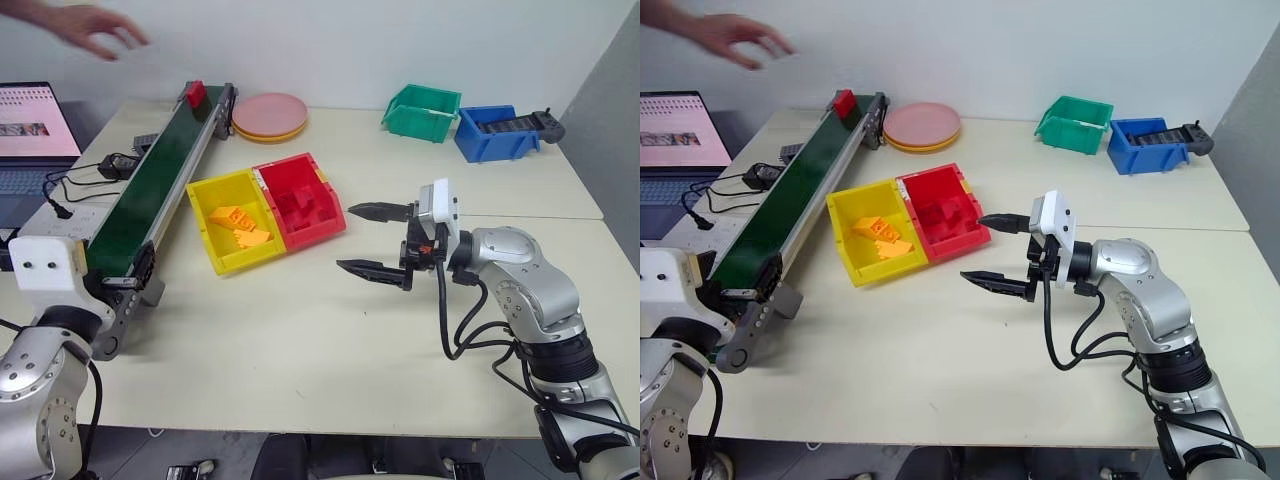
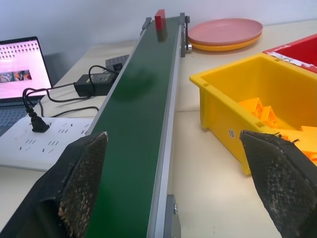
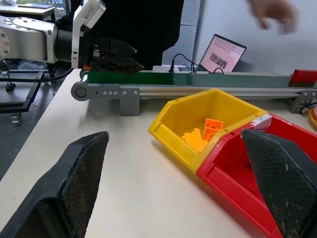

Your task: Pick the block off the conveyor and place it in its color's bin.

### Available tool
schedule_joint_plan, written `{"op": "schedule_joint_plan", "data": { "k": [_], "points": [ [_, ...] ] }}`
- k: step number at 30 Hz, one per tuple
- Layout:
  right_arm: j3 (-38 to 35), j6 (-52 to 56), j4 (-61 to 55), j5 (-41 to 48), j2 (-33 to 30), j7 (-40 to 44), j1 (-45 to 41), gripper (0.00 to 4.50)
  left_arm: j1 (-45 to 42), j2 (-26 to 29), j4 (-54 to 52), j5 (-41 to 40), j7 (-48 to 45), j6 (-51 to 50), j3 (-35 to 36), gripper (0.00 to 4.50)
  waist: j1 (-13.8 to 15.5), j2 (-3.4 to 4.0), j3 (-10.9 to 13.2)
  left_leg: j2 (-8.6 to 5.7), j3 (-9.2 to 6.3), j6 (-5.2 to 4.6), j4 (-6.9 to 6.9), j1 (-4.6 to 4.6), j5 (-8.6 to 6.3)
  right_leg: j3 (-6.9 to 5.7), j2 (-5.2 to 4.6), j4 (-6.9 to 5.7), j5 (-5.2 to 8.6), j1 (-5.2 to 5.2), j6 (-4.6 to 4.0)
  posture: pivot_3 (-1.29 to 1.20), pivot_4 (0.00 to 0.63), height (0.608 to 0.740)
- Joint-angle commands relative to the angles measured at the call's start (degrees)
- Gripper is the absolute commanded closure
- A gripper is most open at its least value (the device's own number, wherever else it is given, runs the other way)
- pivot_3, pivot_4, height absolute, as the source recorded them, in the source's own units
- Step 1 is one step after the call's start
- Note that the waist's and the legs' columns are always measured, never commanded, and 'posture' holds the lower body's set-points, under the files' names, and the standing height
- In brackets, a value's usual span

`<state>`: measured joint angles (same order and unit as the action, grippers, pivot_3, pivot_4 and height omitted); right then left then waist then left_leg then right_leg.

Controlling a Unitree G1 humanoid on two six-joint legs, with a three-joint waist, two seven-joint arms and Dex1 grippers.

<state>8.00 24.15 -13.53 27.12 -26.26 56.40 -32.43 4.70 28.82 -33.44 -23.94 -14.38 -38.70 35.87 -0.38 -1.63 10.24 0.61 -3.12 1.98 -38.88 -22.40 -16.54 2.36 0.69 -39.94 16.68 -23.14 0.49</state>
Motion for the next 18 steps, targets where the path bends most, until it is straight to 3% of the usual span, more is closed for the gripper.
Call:
{"op": "schedule_joint_plan", "data": {
  "k": [1, 18],
  "points": [
    [-0.59, -1.28, -2.00, 0.35, -0.24, 0.53, -0.78, 0.00, 0.36, 0.61, -0.44, -0.21, 0.25, 1.06, 2.44, 0.04, -0.01, 0.00, 0.00, 0.00, 0.00, 0.00, 0.00, 0.00, 0.00, 0.00, 0.00, 0.00, 0.00, 0.00, 0.00, 0.00, 0.150, 0.740],
    [-0.02, 2.52, -1.58, 3.54, -0.81, 5.40, -4.02, 0.00, 4.55, 3.20, 2.24, -0.75, -5.24, 6.29, 5.48, 0.04, -0.10, 0.01, 0.00, 0.01, -0.01, 0.00, 0.02, 0.00, 0.00, -0.01, 0.00, 0.01, 0.00, -0.03, 0.00, 0.00, 0.150, 0.740]
  ]
}}
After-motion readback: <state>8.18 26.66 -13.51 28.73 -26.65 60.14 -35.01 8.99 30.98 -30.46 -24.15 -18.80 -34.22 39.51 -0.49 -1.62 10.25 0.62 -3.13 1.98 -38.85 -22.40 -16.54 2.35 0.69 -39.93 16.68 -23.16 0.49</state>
